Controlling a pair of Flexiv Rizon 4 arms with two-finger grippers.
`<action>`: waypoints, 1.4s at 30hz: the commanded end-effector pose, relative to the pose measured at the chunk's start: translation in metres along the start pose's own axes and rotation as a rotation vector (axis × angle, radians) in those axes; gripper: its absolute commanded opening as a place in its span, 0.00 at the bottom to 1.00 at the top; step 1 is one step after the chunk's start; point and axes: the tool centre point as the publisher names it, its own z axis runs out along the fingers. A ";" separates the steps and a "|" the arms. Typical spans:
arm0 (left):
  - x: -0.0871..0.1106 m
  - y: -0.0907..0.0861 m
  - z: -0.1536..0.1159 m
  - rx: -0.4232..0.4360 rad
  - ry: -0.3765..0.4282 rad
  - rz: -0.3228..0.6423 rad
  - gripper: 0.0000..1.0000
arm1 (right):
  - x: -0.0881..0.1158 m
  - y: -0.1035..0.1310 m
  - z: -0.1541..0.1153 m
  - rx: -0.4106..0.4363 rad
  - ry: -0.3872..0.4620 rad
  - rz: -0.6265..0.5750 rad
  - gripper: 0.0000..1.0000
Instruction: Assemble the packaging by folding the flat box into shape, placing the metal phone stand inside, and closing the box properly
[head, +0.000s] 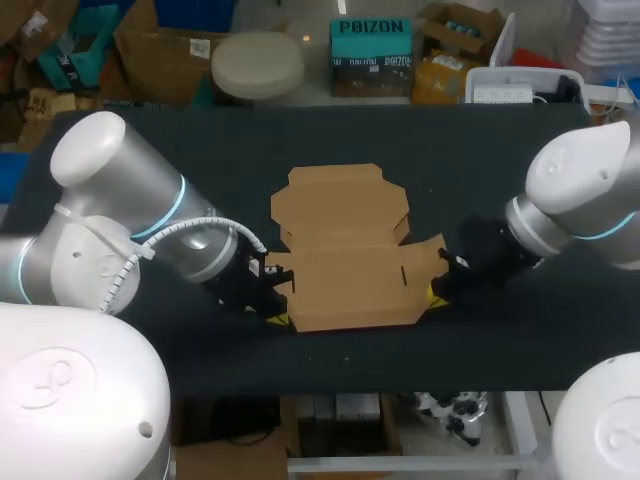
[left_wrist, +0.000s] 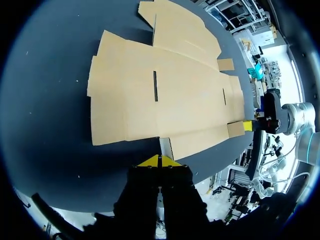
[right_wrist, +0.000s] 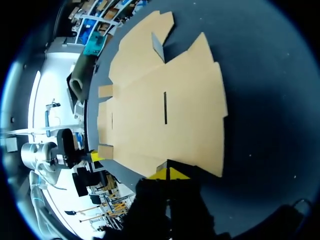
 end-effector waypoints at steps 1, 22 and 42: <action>0.005 0.002 0.001 0.004 -0.023 0.006 0.00 | 0.004 -0.002 0.001 0.000 -0.014 -0.003 0.00; 0.016 0.007 0.007 0.018 -0.054 0.071 0.00 | 0.015 -0.008 0.011 0.013 -0.079 -0.052 0.00; 0.021 0.004 0.013 0.015 -0.055 0.105 0.00 | 0.018 -0.008 0.019 0.024 -0.103 -0.081 0.00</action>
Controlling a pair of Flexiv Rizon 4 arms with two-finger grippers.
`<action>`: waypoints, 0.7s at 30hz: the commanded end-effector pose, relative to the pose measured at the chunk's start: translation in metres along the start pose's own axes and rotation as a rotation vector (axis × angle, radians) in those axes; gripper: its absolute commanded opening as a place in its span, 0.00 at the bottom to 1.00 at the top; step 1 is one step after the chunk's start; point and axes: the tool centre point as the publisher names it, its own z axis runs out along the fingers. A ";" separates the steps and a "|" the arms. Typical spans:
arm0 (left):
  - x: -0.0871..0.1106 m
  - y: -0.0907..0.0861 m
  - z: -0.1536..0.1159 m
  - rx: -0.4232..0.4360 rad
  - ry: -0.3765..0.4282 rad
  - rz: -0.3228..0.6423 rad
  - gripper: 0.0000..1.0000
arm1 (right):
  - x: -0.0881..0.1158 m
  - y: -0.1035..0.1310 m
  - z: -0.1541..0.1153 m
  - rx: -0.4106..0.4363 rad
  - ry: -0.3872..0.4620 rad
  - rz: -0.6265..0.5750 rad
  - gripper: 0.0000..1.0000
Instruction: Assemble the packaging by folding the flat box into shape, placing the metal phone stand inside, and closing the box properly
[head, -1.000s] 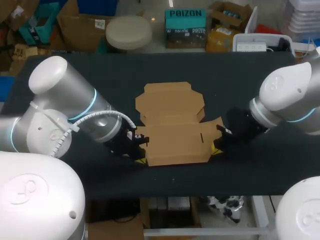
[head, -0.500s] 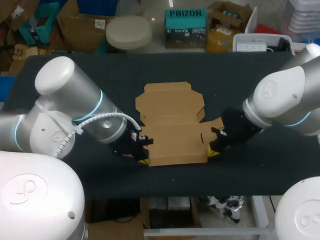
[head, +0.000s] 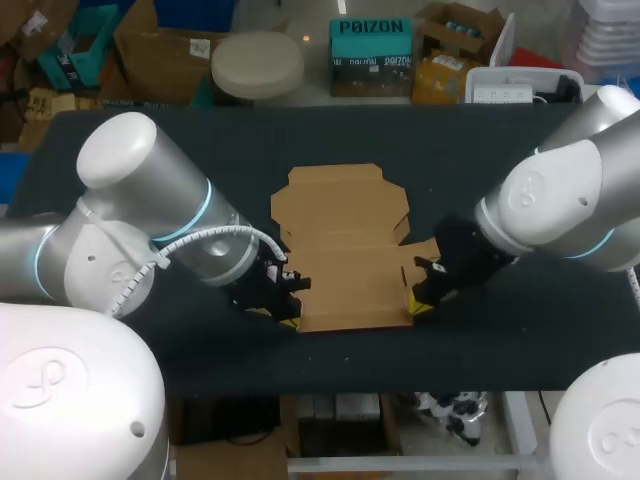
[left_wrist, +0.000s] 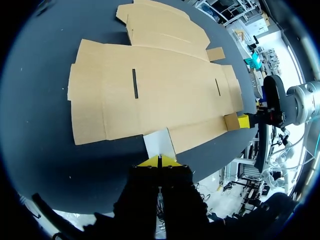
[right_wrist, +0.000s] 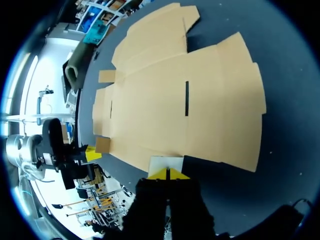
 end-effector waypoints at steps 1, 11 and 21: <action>0.004 -0.002 0.005 -0.003 -0.012 0.003 0.00 | 0.000 0.001 0.003 0.003 -0.003 0.000 0.00; 0.003 -0.007 0.010 -0.006 -0.009 0.017 0.00 | 0.002 0.002 0.006 0.010 -0.010 -0.006 0.00; 0.007 -0.009 0.014 -0.012 -0.005 0.029 0.00 | 0.002 0.001 0.007 0.011 -0.014 -0.006 0.00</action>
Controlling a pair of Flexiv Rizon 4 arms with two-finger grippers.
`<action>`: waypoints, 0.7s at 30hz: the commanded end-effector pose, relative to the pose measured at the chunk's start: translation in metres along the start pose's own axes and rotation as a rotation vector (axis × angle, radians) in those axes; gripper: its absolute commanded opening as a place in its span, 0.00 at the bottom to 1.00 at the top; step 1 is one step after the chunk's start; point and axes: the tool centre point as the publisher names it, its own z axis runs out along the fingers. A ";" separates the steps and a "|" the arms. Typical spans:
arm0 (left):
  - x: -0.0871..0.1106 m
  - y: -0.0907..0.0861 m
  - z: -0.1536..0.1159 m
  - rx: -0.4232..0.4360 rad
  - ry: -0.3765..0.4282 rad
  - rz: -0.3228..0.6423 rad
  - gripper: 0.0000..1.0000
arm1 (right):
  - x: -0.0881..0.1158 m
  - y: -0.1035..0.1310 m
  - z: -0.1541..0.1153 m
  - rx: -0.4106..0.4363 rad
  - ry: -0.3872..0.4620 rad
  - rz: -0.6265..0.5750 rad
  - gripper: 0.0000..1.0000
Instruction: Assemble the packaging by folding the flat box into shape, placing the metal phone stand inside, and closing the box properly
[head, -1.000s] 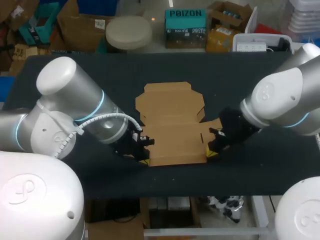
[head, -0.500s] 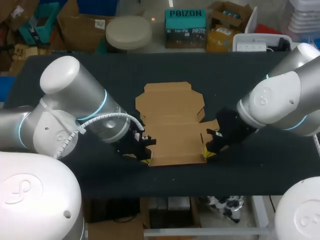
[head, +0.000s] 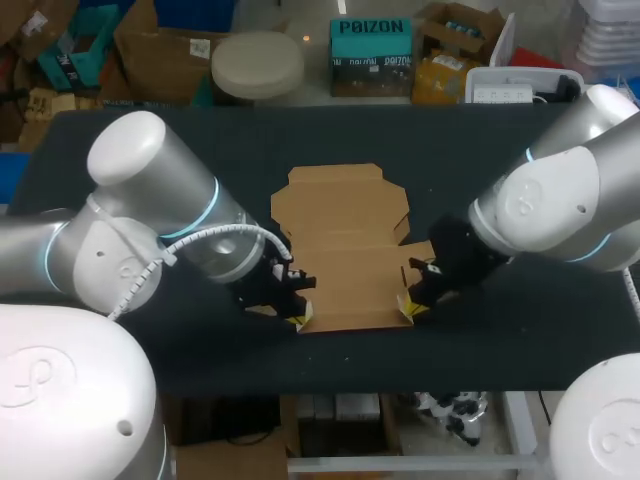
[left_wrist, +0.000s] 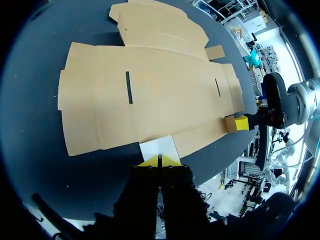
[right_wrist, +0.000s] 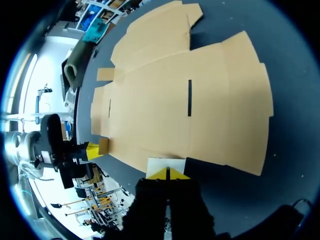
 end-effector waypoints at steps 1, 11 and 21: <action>0.004 -0.002 0.005 -0.005 -0.011 0.003 0.00 | 0.001 0.000 0.002 0.002 -0.002 -0.002 0.00; 0.008 0.000 0.008 -0.013 -0.015 0.008 0.00 | 0.003 -0.002 0.009 0.015 -0.015 -0.017 0.00; 0.011 0.002 0.014 -0.014 -0.042 -0.009 0.00 | 0.000 -0.007 0.012 0.013 -0.044 -0.012 0.00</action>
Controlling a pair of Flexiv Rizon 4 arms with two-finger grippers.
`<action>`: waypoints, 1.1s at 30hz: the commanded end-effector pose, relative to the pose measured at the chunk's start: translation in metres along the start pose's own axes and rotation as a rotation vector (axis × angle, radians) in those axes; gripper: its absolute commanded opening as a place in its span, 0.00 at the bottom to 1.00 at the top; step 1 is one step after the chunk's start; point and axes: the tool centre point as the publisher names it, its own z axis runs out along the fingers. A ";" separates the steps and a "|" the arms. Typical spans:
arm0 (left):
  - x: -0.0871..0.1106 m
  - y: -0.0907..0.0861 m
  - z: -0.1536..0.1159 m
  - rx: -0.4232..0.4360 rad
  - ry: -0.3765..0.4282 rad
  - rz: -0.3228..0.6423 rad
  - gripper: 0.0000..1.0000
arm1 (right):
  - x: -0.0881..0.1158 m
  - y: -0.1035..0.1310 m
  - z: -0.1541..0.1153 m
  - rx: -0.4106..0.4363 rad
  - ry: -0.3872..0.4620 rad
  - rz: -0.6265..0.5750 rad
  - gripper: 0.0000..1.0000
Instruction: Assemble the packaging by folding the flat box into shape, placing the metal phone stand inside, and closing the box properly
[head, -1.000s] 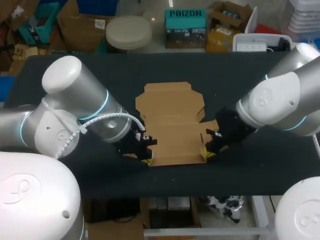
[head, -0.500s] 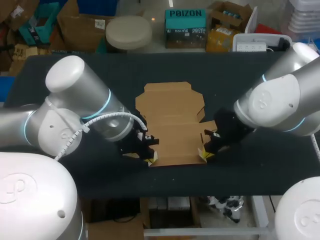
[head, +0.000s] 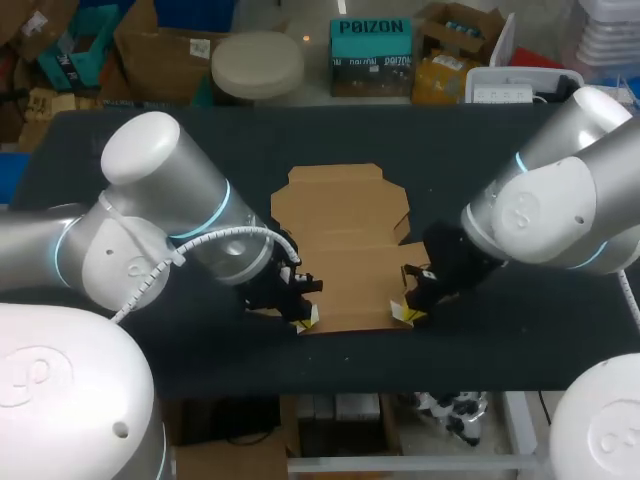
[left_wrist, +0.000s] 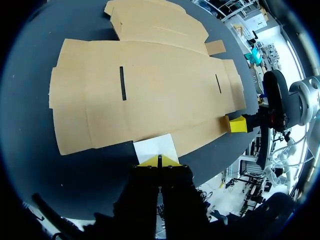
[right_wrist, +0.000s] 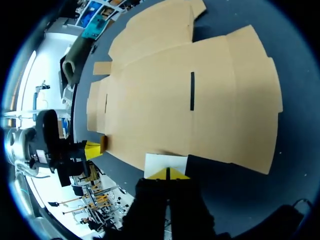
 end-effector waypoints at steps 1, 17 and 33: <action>0.006 -0.002 0.007 0.002 -0.030 -0.009 0.00 | 0.001 -0.001 0.004 -0.005 -0.020 0.002 0.00; 0.006 -0.002 0.021 0.029 -0.089 -0.043 0.00 | 0.004 0.001 0.013 -0.006 -0.083 0.000 0.00; 0.002 0.002 0.026 0.048 -0.126 -0.069 0.00 | -0.001 -0.001 0.025 -0.005 -0.136 0.021 0.00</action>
